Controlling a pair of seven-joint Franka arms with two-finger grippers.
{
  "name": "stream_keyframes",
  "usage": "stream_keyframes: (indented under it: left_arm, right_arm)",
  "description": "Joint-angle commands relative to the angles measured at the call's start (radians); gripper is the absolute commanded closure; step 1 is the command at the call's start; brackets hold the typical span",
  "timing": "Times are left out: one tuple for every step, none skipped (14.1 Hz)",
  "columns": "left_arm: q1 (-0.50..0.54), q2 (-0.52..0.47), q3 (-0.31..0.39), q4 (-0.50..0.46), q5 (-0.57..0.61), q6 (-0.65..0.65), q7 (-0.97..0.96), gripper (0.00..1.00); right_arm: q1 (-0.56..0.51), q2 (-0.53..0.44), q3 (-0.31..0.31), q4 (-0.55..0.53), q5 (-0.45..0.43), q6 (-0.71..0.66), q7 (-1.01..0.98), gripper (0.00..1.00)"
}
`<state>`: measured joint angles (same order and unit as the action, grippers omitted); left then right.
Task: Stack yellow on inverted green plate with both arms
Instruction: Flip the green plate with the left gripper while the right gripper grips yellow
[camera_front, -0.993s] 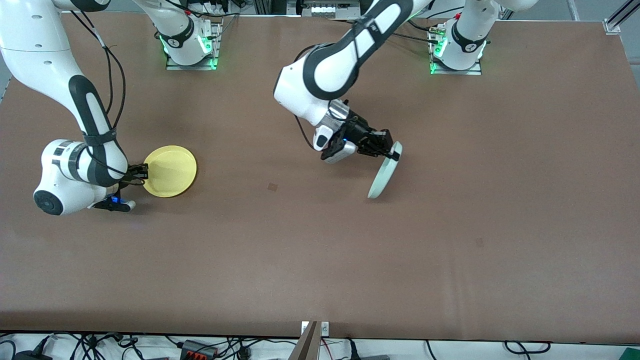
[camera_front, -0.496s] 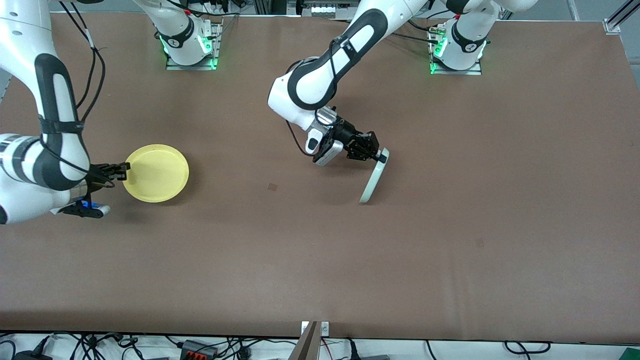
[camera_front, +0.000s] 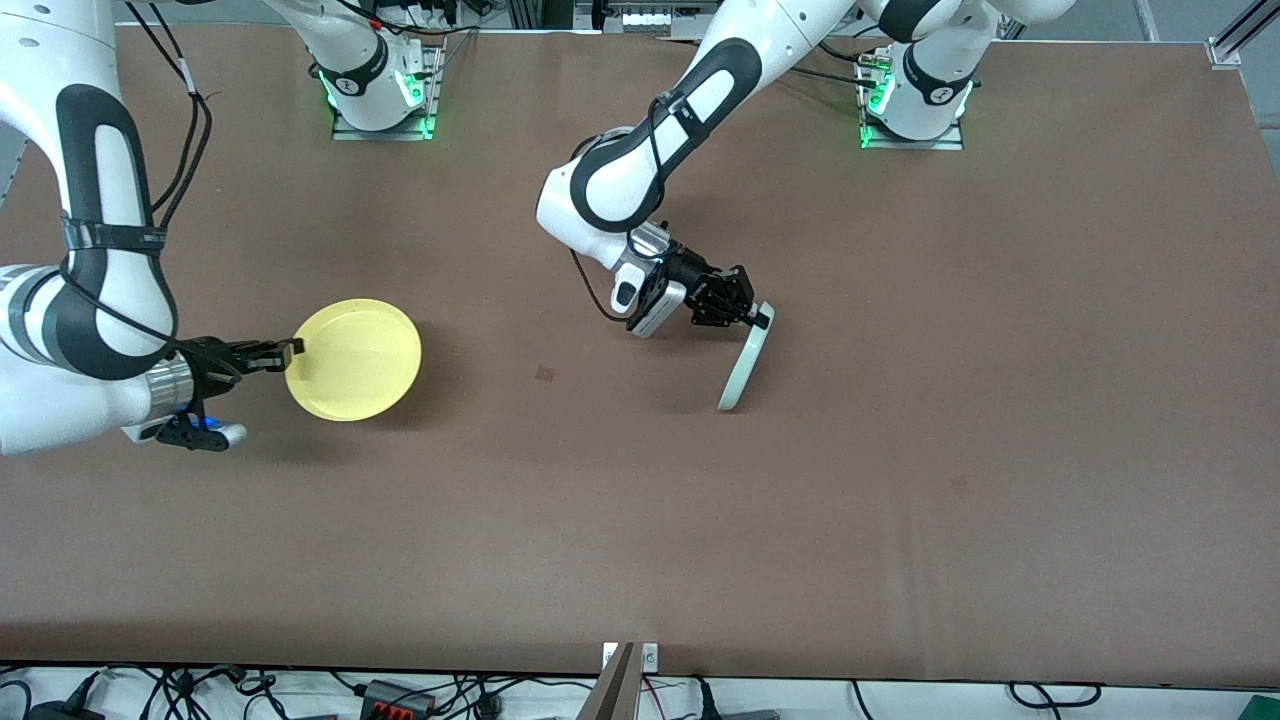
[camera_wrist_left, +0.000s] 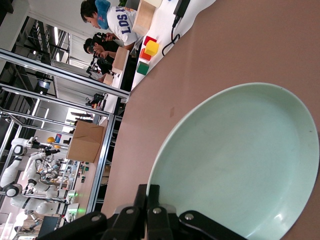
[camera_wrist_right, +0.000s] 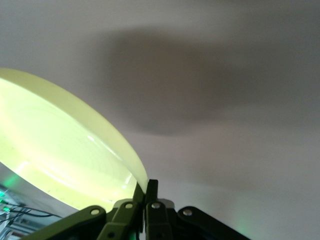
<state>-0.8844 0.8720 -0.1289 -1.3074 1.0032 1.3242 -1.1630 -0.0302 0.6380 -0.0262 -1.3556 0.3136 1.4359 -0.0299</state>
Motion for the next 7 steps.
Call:
stream_keyframes:
  left_arm:
    - [-0.007, 0.047, -0.005, 0.048, -0.001, 0.087, -0.064, 0.99]
    - [-0.007, 0.047, -0.006, 0.046, -0.006, 0.127, -0.075, 0.98]
    - [-0.007, 0.05, -0.005, 0.045, -0.024, 0.166, -0.101, 0.95]
    - [-0.005, 0.05, -0.005, 0.043, -0.04, 0.196, -0.112, 0.74]
    - [-0.002, 0.05, -0.005, 0.043, -0.058, 0.217, -0.101, 0.4]
    - [0.01, 0.044, -0.006, 0.045, -0.075, 0.251, -0.101, 0.03]
    - [0.021, 0.033, -0.006, 0.048, -0.086, 0.324, -0.107, 0.0]
  right_arm:
    - [-0.001, 0.011, 0.002, 0.015, 0.035, -0.012, 0.001, 1.0]
    - [-0.001, 0.014, 0.002, 0.015, 0.035, -0.009, -0.007, 1.0]
    - [-0.002, 0.014, 0.002, 0.015, 0.035, -0.009, -0.008, 1.0]
    - [-0.004, 0.014, 0.0, 0.013, 0.033, -0.011, -0.008, 1.0]
    - [-0.005, 0.014, 0.0, 0.013, 0.032, -0.012, -0.007, 1.0]
    - [-0.005, 0.014, -0.001, 0.013, 0.024, -0.011, -0.008, 1.0]
    - [-0.005, 0.014, -0.003, 0.012, 0.018, -0.011, -0.008, 1.0]
